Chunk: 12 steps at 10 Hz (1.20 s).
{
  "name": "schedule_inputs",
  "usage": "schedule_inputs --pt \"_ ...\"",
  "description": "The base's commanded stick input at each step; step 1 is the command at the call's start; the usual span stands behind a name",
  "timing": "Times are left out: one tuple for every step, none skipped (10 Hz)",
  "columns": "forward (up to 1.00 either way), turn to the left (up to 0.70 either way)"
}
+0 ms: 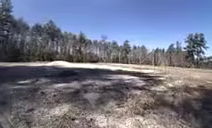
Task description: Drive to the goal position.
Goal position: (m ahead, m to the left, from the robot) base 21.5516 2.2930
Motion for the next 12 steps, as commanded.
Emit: schedule_inputs --pt "0.50 0.00" --pt "0.50 0.00" --pt "0.50 0.00" --pt "0.50 0.00" --pt "0.50 0.00" --pt "0.50 0.00" --pt "0.50 0.00" --pt "0.50 0.00" --pt "0.50 0.00" --pt "0.50 0.00" --pt "0.50 -0.50" --pt "0.50 -0.25"
